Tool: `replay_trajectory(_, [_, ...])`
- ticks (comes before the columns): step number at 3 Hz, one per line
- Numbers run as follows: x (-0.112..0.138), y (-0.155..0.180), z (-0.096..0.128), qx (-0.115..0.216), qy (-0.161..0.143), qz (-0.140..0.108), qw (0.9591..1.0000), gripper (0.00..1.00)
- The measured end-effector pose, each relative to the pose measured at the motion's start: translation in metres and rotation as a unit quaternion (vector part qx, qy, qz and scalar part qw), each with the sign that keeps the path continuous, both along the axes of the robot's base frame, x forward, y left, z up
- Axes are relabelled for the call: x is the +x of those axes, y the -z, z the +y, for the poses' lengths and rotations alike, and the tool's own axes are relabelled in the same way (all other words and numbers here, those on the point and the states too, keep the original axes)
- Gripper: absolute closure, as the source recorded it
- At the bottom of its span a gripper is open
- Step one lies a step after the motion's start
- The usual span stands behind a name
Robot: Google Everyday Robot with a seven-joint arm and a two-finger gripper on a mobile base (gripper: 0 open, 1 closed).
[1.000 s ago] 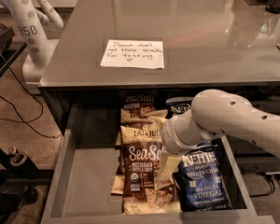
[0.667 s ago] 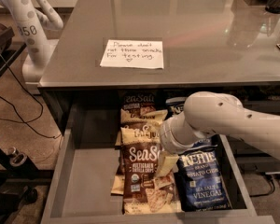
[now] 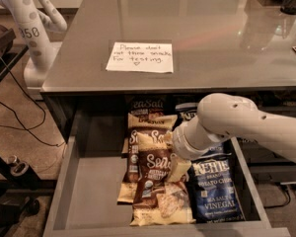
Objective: Pick brown chip bag from top drawer and place on counter
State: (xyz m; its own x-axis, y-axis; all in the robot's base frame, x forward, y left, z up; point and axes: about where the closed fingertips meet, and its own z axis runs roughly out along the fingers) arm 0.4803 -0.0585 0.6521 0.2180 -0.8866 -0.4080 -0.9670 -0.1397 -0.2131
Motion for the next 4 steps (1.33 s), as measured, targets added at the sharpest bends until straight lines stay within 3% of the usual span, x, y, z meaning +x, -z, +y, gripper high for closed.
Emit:
replay_trajectory(1, [-0.007, -0.024, 0.002, 0.039, 0.009, 0.013, 0.9991, 0.89])
replay_trajectory(2, [-0.014, -0.064, 0.004, 0.087, 0.029, 0.032, 0.9953, 1.0])
replay_trajectory(3, [-0.012, -0.11, 0.004, 0.148, 0.048, 0.058, 0.986, 1.0])
replay_trajectory(4, [-0.002, -0.154, 0.009, 0.186, 0.056, 0.078, 0.9778, 1.0])
